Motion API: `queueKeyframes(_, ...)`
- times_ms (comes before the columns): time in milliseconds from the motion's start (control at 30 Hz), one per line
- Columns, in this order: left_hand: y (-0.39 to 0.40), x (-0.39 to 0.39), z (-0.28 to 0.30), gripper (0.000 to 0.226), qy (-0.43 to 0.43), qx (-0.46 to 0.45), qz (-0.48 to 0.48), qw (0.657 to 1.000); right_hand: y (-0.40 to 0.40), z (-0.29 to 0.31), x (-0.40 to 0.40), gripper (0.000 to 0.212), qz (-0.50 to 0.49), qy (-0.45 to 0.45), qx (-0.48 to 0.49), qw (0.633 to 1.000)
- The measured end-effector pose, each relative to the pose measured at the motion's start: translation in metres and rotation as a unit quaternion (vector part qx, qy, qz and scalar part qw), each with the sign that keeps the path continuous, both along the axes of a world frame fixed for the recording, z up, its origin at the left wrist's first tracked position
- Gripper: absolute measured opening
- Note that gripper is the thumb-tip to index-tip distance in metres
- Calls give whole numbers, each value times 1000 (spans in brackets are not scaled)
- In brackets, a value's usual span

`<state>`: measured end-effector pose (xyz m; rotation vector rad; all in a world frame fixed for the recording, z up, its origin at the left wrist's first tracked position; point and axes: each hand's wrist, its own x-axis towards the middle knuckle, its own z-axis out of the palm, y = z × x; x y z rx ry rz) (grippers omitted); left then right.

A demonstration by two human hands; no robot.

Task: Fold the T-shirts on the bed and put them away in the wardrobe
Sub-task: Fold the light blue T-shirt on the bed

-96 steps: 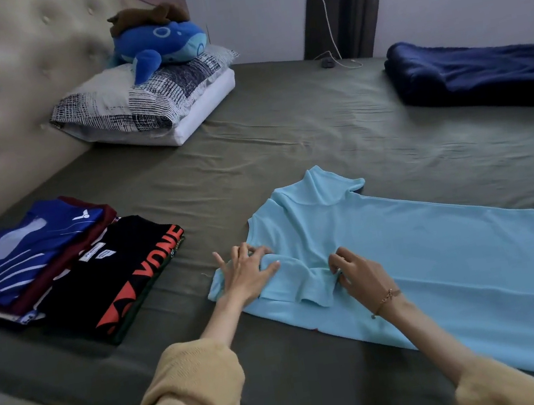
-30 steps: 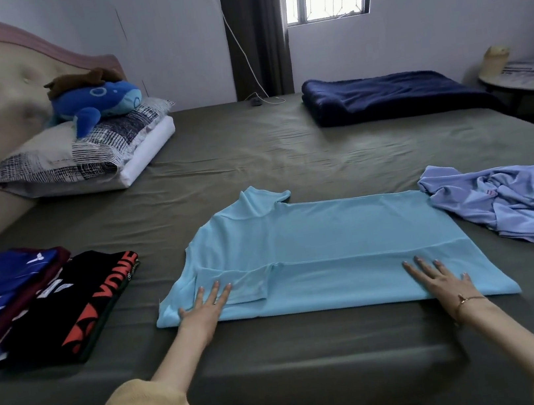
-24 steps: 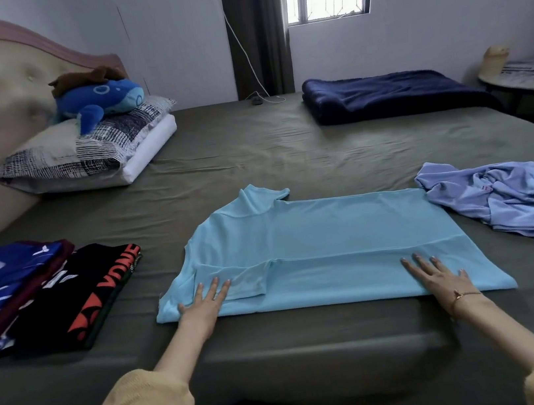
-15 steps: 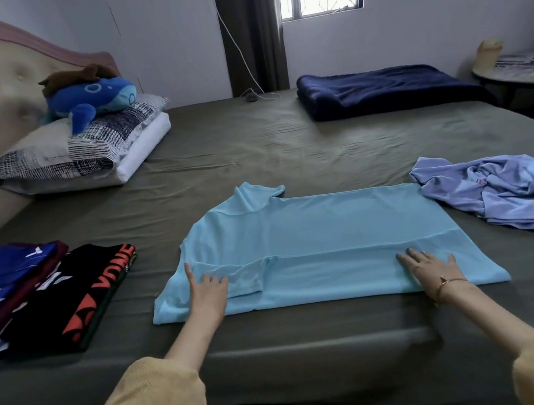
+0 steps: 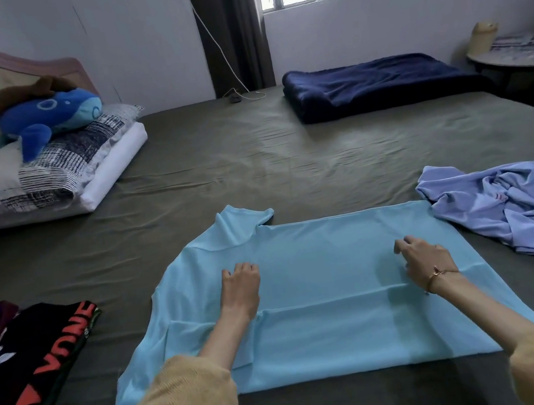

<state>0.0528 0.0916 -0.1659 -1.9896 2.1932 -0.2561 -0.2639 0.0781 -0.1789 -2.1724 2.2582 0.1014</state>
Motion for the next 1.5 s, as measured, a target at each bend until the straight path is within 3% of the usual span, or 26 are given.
queueKeyframes(133,-63,-10,-7,44,23,8,-35,999,-51,-13,-7,36,29,-28,-2,999)
queueKeyframes(267,-112,-14,-16,72,20,57,-88,994,-99,-15,-17,65,54,-32,18,998)
queueKeyframes(367,-133,-16,-21,79,9,78,-91,993,-126,-14,-24,78,54,-38,29,997)
queueKeyframes(467,-142,-10,-15,74,-29,57,-77,995,-136,-10,-27,60,40,-7,19,999)
queueKeyframes(600,-142,-1,-3,43,-104,17,-81,991,-120,-5,-32,22,46,72,-78,993)
queueKeyframes(700,-126,8,2,39,-149,2,-70,986,-96,-7,-43,26,64,52,-135,987)
queueKeyframes(833,-94,12,4,34,-150,-22,-92,984,-66,-13,-54,28,48,35,-134,989)
queueKeyframes(900,-76,14,3,29,-160,-21,-97,982,-50,-14,-55,35,62,65,-161,983)
queueKeyframes(1000,-53,20,3,17,-177,-32,-92,979,-33,-20,-62,20,92,111,-241,960)
queueKeyframes(1167,-25,21,5,37,-184,-5,-72,980,-10,-29,-75,22,49,118,-264,956)
queueKeyframes(1367,1,23,16,39,-187,34,-49,981,19,-21,-75,17,38,81,-304,949)
queueKeyframes(1500,13,25,20,36,-207,63,-52,975,25,-22,-78,25,6,77,-267,961)
